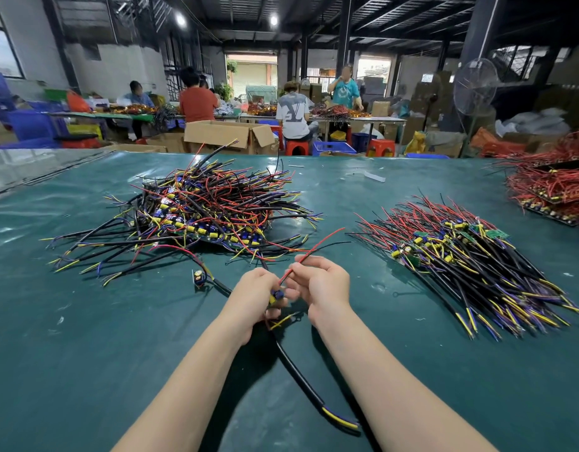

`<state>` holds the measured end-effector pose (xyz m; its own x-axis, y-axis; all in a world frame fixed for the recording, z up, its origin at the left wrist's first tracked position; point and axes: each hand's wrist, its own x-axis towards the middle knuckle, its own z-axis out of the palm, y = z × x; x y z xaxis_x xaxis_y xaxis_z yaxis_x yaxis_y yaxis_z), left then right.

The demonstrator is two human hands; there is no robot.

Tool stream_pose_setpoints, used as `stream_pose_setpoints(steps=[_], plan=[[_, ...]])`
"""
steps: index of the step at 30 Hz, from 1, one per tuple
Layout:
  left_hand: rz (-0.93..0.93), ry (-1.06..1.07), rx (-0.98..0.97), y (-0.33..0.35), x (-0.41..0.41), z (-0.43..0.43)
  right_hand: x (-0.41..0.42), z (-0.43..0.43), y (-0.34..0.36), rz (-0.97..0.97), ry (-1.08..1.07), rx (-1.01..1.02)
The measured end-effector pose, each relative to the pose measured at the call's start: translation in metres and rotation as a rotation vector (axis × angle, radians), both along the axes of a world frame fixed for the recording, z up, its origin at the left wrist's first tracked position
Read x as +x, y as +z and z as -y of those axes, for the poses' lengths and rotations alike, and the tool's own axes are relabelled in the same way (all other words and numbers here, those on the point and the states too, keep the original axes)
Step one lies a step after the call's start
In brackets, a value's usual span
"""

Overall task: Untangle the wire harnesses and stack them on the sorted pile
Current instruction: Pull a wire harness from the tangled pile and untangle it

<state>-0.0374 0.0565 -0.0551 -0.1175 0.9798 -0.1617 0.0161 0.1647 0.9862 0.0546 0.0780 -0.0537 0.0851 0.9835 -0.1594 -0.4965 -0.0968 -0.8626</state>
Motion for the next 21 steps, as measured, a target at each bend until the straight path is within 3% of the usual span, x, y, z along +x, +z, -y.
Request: stream_pose_setpoints(steps=[10, 21], plan=[[-0.090, -0.132, 0.049, -0.003, -0.002, 0.004, 0.007, -0.005, 0.000, 0.014, -0.031, 0.110], [-0.139, -0.246, 0.056, -0.004, 0.004, 0.007, 0.027, -0.019, 0.001, 0.212, -0.160, 0.179]])
